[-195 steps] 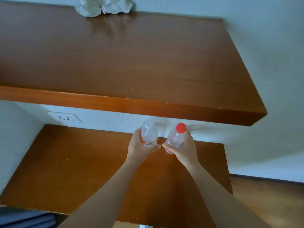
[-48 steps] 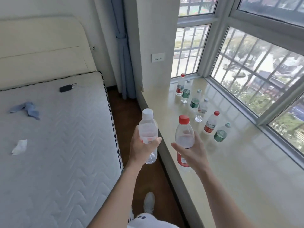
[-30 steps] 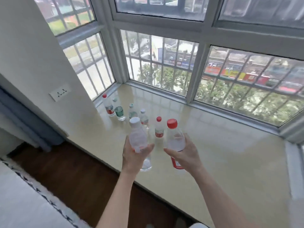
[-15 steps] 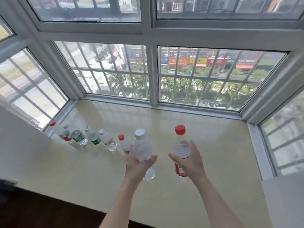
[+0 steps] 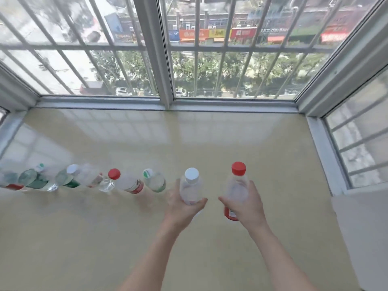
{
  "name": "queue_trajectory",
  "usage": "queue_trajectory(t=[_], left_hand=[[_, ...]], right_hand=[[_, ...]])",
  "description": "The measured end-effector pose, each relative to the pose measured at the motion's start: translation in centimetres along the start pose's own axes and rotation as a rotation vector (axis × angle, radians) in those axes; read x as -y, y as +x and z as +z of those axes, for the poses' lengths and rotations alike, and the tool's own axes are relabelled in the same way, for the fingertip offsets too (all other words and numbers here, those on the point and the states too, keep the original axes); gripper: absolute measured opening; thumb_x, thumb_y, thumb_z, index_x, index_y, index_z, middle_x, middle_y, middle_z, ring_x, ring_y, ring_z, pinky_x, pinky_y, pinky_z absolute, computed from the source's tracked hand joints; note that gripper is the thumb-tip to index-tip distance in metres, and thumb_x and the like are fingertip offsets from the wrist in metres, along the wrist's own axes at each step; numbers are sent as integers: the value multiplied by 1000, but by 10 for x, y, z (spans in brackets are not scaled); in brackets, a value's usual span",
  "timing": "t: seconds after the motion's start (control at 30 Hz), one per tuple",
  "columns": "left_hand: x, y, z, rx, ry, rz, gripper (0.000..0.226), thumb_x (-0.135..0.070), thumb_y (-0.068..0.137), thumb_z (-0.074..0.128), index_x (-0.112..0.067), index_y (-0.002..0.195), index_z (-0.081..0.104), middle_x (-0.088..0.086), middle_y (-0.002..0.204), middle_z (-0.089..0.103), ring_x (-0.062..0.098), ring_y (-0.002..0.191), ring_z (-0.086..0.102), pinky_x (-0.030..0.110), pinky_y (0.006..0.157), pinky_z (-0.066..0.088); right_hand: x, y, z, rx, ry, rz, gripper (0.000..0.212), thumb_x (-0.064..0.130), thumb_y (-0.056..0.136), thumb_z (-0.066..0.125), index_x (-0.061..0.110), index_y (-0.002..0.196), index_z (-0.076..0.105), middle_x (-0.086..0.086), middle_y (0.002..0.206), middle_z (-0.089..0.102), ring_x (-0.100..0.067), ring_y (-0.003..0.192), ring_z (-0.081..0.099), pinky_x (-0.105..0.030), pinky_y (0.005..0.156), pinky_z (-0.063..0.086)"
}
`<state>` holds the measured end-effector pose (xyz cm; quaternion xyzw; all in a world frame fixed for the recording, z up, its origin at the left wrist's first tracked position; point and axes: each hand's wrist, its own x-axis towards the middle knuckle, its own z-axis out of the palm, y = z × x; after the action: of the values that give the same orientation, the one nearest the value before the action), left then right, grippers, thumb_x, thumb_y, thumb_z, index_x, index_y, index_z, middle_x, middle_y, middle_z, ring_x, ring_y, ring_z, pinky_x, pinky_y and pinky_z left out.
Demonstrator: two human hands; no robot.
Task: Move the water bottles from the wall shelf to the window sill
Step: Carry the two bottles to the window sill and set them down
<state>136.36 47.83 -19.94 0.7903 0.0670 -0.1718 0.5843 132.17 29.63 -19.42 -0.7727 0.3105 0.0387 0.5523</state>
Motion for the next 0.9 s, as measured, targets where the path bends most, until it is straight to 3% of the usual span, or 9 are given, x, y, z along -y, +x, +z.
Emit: queue_trajectory(t=[0.1, 0.2, 0.3, 0.37, 0.63, 0.8, 0.9], left_hand=[[31, 26, 6, 34, 9, -9, 51, -28, 63, 83, -42, 101, 53, 2, 103, 64, 12, 91, 66, 9, 68, 47], [53, 48, 9, 21, -4, 0, 53, -21, 66, 88, -34, 105, 53, -7, 98, 63, -4, 84, 60, 12, 71, 48], [72, 67, 12, 12, -7, 22, 54, -34, 61, 85, -38, 105, 54, -8, 99, 64, 12, 96, 63, 36, 83, 55], [83, 77, 13, 9, 6, 45, 53, -37, 61, 84, -38, 104, 53, -7, 100, 65, 18, 98, 63, 42, 85, 55], [109, 94, 20, -6, 43, 63, 62, -32, 65, 86, -31, 117, 53, -6, 105, 65, 14, 101, 61, 29, 83, 52], [114, 95, 21, -27, 21, 93, 57, -19, 69, 86, -25, 115, 53, -6, 102, 67, 11, 93, 64, 25, 79, 53], [117, 98, 23, -24, 10, 104, 58, -21, 68, 86, -26, 115, 53, -1, 102, 68, 16, 92, 66, 33, 81, 57]], right_hand=[[-24, 24, 18, 28, -46, 21, 46, 14, 68, 86, 19, 105, 59, 6, 92, 62, -21, 90, 61, -41, 78, 49], [-43, 45, 35, 53, -68, 14, 45, 34, 55, 81, 37, 88, 52, 0, 88, 63, -27, 79, 64, -54, 77, 56], [-59, 60, 52, 52, -2, -7, 62, 45, 48, 86, 38, 99, 52, 5, 99, 65, -25, 93, 66, -54, 78, 57], [-67, 70, 63, 48, 25, -36, 66, 45, 50, 90, 35, 105, 53, 6, 102, 66, -25, 99, 65, -56, 78, 56], [-84, 93, 81, -9, 15, -171, 62, 28, 62, 90, 20, 110, 52, -2, 105, 65, -26, 101, 61, -54, 89, 52], [-94, 95, 84, -65, -9, -189, 65, 31, 61, 89, 28, 114, 52, 6, 104, 66, -23, 102, 63, -50, 90, 52], [-96, 94, 83, -111, -29, -186, 64, 34, 61, 90, 29, 113, 53, 10, 104, 66, -18, 101, 63, -44, 89, 53]])
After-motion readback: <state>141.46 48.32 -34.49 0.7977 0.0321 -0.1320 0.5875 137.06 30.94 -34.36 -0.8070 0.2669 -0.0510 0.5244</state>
